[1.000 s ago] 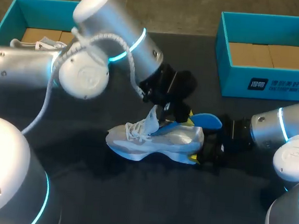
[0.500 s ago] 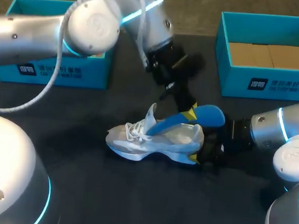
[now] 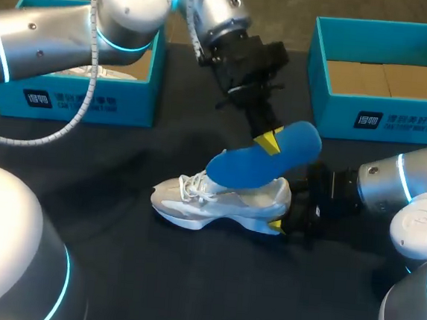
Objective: Take the shoe out of the shoebox, open the shoe tongue, remove and reinsert the insole, then place the shoe into the shoebox
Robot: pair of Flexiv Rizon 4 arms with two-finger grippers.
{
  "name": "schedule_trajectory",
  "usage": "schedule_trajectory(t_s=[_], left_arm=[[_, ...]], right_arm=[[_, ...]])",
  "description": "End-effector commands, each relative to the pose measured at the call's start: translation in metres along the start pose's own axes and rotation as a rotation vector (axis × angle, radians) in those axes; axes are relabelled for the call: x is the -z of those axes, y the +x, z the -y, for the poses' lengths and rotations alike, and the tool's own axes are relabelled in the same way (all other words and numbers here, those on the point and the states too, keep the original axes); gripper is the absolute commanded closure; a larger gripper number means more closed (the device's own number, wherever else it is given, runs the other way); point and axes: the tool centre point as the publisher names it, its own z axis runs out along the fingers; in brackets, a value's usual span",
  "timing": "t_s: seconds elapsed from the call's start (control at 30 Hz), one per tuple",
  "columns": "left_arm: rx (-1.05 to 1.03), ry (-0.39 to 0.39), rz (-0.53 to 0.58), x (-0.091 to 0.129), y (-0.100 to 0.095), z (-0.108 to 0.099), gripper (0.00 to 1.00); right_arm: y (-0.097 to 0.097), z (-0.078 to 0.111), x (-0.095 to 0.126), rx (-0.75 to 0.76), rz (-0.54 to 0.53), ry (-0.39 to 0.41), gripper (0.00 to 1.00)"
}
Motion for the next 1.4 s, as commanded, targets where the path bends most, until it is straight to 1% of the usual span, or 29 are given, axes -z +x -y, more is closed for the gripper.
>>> schedule_trajectory(t_s=[0.03,0.23,0.27,0.3,0.37,0.47,0.97,1.03,1.1,1.17,1.2,1.27,1.3,1.33,1.37,1.4], left_arm=[[-0.06,0.089,0.013,0.009,0.009,0.003,1.0],[-0.157,0.225,0.096,0.02,0.022,0.016,1.0],[-0.165,0.232,0.097,0.021,0.024,0.018,1.0],[-0.178,0.262,0.095,0.023,0.025,0.02,1.0],[-0.196,0.29,0.088,0.025,0.028,0.022,1.0],[-0.217,0.303,0.095,0.025,0.034,0.026,1.0],[-0.217,0.303,0.095,0.025,0.034,0.026,1.0],[-0.193,0.369,0.129,0.025,0.04,0.028,1.0],[-0.184,0.443,0.138,0.026,0.045,0.035,1.0],[-0.144,0.496,0.151,0.027,0.049,0.04,1.0],[-0.135,0.494,0.153,0.028,0.051,0.044,1.0],[-0.102,0.555,0.156,0.029,0.056,0.052,1.0],[-0.1,0.55,0.161,0.03,0.058,0.055,1.0],[-0.072,0.591,0.16,0.03,0.059,0.059,1.0],[-0.053,0.61,0.155,0.03,0.062,0.062,1.0],[-0.023,0.617,0.174,0.031,0.064,0.064,1.0]], right_arm=[[0.001,0.001,-0.004,0.0,0.002,0.003,1.0],[0.001,0.001,-0.004,0.0,0.002,0.003,1.0],[0.001,0.001,-0.004,0.0,0.002,0.003,1.0],[0.001,0.001,-0.004,0.0,0.002,0.003,1.0],[0.001,0.001,-0.004,0.0,0.002,0.003,1.0],[0.001,0.001,-0.004,0.0,0.002,0.003,1.0],[0.001,0.001,-0.004,0.0,0.002,0.003,1.0],[0.001,0.001,-0.004,0.0,0.002,0.003,1.0],[0.001,0.001,-0.004,0.0,0.002,0.003,1.0],[0.001,0.001,-0.004,0.0,0.002,0.003,1.0],[0.001,0.001,-0.004,0.0,0.002,0.003,1.0],[0.001,0.001,-0.004,0.0,0.002,0.003,1.0],[0.001,0.001,-0.004,0.0,0.002,0.003,1.0],[0.001,0.001,-0.004,0.0,0.002,0.003,1.0],[0.001,0.001,-0.004,0.0,0.002,0.003,1.0],[0.001,0.001,-0.004,0.0,0.002,0.003,1.0]])
